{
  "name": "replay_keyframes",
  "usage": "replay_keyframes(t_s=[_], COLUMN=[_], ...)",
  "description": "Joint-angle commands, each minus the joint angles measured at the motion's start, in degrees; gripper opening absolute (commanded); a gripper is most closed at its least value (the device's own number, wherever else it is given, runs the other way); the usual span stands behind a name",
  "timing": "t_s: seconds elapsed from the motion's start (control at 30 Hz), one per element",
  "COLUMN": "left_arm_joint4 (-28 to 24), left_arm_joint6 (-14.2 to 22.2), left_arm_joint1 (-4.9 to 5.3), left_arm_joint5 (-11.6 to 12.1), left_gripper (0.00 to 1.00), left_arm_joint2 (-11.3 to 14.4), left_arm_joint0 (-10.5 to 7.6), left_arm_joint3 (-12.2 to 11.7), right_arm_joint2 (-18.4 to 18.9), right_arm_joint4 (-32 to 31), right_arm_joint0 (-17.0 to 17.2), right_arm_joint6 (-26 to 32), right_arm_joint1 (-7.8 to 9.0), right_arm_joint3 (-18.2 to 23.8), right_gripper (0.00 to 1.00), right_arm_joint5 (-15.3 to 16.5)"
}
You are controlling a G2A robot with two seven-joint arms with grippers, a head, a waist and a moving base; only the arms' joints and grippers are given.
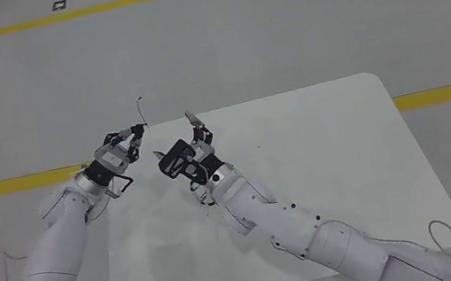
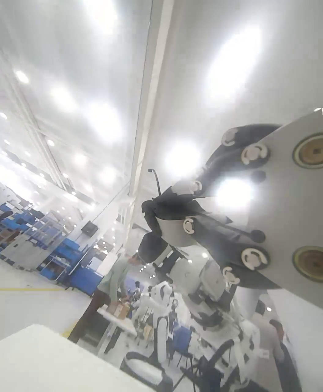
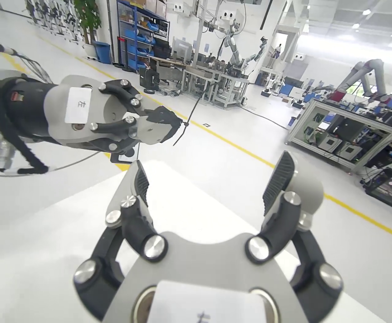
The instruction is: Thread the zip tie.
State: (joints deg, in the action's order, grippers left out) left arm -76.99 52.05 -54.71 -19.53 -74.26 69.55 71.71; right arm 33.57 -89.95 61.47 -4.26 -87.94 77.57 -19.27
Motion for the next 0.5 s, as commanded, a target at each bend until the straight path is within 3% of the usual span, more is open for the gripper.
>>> replay_keyframes(t_s=[0.0,0.27,0.47], left_arm_joint4=[0.6,-0.2,-8.8], left_arm_joint6=[-0.2,-1.8,-3.0], left_arm_joint1=[0.16,0.03,0.25], left_arm_joint5=[0.1,0.0,0.0], left_gripper=[0.00,0.00,0.00], left_arm_joint2=[0.8,1.1,2.8], left_arm_joint0=[-0.47,-0.03,1.15], left_arm_joint3=[0.5,1.2,1.8], right_arm_joint2=[-0.2,0.0,0.5], right_arm_joint4=[0.0,0.0,0.0], right_arm_joint0=[0.0,0.4,1.0], right_arm_joint6=[-0.2,-0.9,-3.7], right_arm_joint1=[0.09,0.16,-0.02], right_arm_joint3=[0.0,0.0,-1.0], right_gripper=[1.00,1.00,1.00], right_arm_joint5=[0.0,0.4,-0.2])
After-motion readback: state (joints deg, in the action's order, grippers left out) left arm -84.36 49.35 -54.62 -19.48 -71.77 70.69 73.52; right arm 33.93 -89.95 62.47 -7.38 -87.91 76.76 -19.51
